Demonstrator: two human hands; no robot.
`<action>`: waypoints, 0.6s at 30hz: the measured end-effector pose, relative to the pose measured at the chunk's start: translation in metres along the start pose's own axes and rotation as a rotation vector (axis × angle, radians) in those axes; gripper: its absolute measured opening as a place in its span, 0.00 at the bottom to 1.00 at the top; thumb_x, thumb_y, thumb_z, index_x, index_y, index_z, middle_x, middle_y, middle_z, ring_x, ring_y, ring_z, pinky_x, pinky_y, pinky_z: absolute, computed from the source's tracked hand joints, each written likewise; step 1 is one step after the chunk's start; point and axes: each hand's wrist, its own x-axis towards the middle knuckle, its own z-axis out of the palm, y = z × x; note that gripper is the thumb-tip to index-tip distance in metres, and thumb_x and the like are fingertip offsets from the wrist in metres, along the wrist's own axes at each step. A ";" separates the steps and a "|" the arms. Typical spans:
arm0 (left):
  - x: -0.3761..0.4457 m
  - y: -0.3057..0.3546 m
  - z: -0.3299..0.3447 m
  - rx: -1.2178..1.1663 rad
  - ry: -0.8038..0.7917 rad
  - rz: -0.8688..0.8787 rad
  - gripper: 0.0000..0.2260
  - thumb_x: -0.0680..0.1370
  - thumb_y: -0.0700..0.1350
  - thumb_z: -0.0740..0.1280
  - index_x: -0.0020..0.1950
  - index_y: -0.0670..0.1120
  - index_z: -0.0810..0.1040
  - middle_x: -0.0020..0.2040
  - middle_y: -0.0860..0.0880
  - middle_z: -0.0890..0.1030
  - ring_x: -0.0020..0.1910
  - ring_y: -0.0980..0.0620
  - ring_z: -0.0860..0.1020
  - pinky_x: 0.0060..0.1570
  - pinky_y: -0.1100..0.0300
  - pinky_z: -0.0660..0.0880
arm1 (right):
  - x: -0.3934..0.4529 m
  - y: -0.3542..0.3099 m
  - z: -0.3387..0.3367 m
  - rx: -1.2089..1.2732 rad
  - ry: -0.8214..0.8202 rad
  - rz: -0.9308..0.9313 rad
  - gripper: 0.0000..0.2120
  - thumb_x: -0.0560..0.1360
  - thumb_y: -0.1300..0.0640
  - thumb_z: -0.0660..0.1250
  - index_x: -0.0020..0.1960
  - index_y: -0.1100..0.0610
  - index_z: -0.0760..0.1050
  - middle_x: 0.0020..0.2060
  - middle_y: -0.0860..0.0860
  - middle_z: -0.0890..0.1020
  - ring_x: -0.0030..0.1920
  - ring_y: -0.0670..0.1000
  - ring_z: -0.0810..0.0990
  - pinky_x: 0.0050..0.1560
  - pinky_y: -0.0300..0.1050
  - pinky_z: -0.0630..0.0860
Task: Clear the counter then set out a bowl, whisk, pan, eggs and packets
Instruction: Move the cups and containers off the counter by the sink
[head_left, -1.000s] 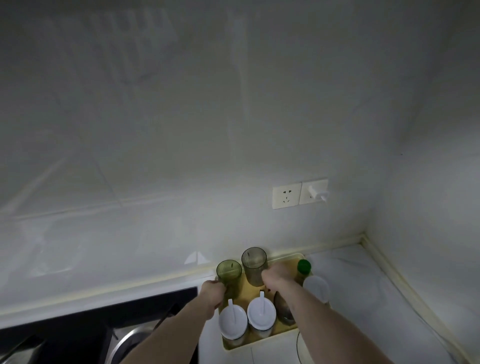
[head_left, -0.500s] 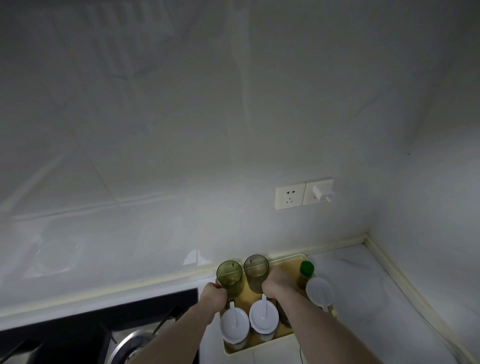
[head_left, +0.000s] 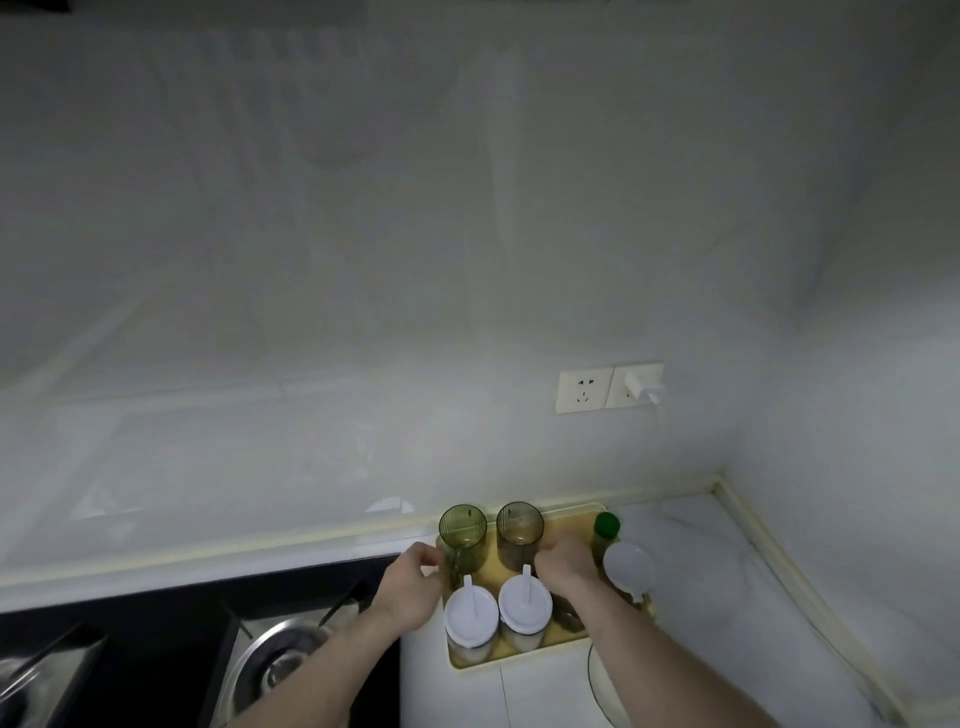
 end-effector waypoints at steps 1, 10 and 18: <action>-0.010 -0.001 -0.004 0.016 -0.004 0.029 0.05 0.80 0.44 0.65 0.50 0.55 0.74 0.53 0.57 0.78 0.49 0.57 0.78 0.44 0.70 0.69 | -0.009 0.002 0.000 0.045 0.015 -0.022 0.14 0.79 0.63 0.60 0.61 0.55 0.79 0.60 0.53 0.81 0.60 0.55 0.79 0.58 0.46 0.76; -0.107 -0.047 -0.042 0.150 0.096 0.294 0.13 0.77 0.46 0.70 0.55 0.62 0.74 0.56 0.60 0.77 0.54 0.60 0.77 0.58 0.62 0.74 | -0.135 0.000 0.019 0.319 0.055 -0.295 0.20 0.79 0.66 0.59 0.66 0.50 0.76 0.61 0.43 0.77 0.62 0.45 0.73 0.58 0.36 0.68; -0.170 -0.077 -0.066 0.130 0.178 0.342 0.12 0.77 0.46 0.69 0.58 0.59 0.76 0.56 0.64 0.75 0.55 0.59 0.76 0.58 0.62 0.71 | -0.199 0.001 0.034 0.265 -0.113 -0.413 0.15 0.82 0.57 0.62 0.62 0.40 0.76 0.53 0.41 0.80 0.50 0.37 0.79 0.40 0.28 0.74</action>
